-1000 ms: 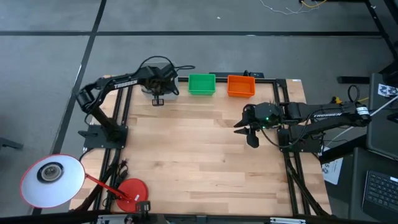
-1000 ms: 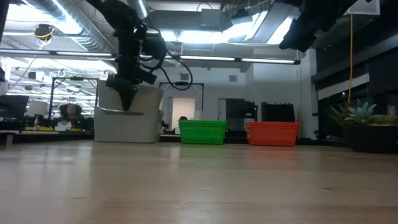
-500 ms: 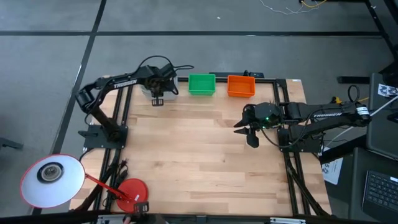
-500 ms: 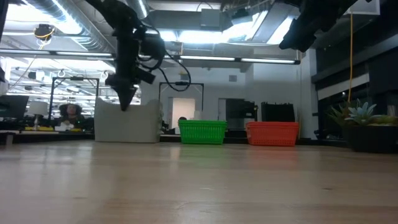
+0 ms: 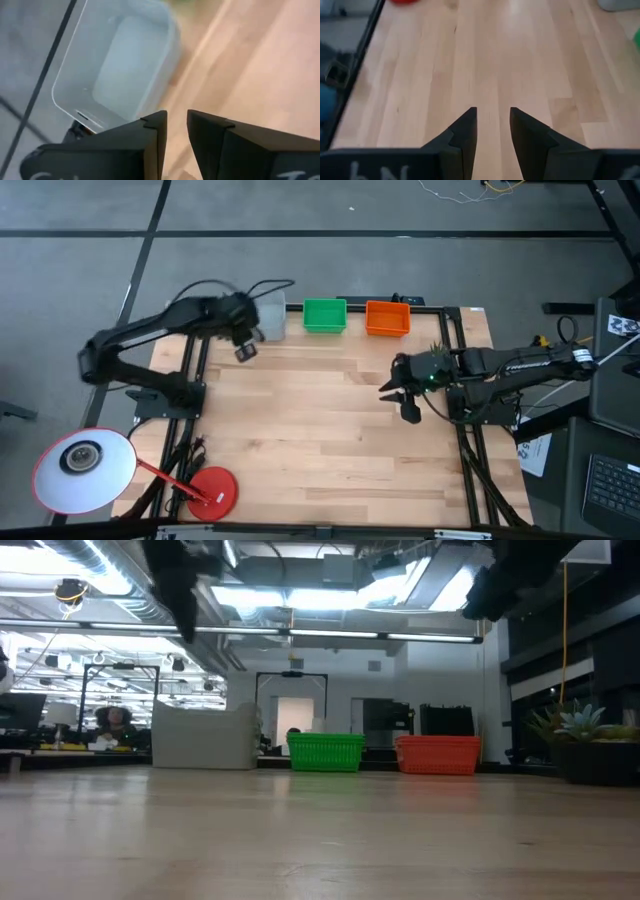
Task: Stack baskets by color
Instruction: Return to Home Position
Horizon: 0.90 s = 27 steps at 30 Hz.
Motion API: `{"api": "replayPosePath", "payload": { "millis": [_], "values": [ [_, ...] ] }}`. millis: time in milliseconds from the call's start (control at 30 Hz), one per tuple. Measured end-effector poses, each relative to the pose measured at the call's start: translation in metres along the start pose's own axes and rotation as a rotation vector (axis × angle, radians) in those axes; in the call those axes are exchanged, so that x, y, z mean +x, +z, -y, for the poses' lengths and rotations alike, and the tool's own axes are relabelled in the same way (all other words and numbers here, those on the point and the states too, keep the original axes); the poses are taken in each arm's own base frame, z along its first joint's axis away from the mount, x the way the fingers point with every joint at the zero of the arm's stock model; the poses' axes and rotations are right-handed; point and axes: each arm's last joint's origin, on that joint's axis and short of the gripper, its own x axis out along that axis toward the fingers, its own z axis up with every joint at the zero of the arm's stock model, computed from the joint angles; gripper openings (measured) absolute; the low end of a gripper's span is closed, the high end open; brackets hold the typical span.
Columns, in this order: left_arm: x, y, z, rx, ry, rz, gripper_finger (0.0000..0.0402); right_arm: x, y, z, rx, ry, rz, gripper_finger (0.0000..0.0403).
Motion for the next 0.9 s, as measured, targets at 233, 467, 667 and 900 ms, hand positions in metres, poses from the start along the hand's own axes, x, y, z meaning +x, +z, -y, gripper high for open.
{"api": "replayPosePath", "payload": {
  "millis": [233,467,667,900],
  "values": [
    [-0.048,-0.076,0.021,-0.151,-0.184,0.380,0.0067,-0.014,-0.013,-0.013,-0.069,-0.134,0.067,0.0115],
    [-0.020,-0.133,0.044,-0.249,-0.433,0.718,0.0067,-0.017,-0.055,-0.004,-0.046,-0.047,0.392,0.0115],
    [0.011,-0.163,0.058,-0.181,-0.508,0.854,0.0067,-0.008,-0.096,0.003,-0.033,0.113,0.619,0.0115],
    [0.039,-0.184,0.071,-0.142,-0.636,1.026,0.0067,0.004,-0.133,0.014,-0.036,0.075,0.723,0.0115]
  ]
}}
